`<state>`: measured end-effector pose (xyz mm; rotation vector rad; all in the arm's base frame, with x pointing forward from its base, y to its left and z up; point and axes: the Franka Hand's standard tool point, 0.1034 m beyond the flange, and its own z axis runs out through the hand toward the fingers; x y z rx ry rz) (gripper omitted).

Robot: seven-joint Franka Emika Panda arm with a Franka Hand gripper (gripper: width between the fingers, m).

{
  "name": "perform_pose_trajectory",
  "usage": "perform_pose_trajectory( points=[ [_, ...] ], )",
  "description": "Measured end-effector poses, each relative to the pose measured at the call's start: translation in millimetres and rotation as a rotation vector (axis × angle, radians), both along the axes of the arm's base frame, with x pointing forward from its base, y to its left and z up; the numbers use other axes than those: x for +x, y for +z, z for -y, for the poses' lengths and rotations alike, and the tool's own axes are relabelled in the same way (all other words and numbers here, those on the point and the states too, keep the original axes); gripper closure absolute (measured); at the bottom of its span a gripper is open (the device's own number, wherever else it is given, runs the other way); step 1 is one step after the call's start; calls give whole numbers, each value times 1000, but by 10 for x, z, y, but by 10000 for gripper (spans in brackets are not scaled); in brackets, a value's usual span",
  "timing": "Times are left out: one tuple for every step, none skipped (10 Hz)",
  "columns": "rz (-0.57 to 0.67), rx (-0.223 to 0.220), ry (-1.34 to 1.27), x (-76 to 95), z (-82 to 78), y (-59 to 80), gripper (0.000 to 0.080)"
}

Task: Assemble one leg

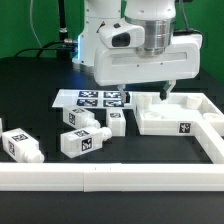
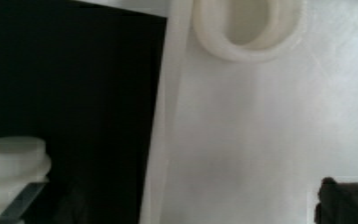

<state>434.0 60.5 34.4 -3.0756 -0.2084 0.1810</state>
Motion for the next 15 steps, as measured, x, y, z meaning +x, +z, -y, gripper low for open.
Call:
perform_pose_trajectory(
  points=[
    [-3,1,-2,-11,21,-34,149],
    [0,1,-4,-22,26,-92,149],
    [-3,1,-4,-44,15,-152,149],
    [-7,1,1,-64,-7,-198,149],
    [-6,1,2,-59,-7,-192,149],
    [-6,1,2,-61,-7,-194,255],
    [-7,1,2,-62,-7,-195,390],
    [-7,1,2,-62,-7,-195,390],
    [-7,1,2,-63,-7,-195,573],
    [-7,1,2,-63,-7,-195,705],
    [-7,2,3,-63,-7,-195,705],
    [-7,2,4,-63,-8,-195,747],
    [-7,2,4,-64,-6,-196,747],
    [-10,-1,-10,-81,39,-198,747],
    [-13,-7,-24,-101,122,-199,747]
  ],
)
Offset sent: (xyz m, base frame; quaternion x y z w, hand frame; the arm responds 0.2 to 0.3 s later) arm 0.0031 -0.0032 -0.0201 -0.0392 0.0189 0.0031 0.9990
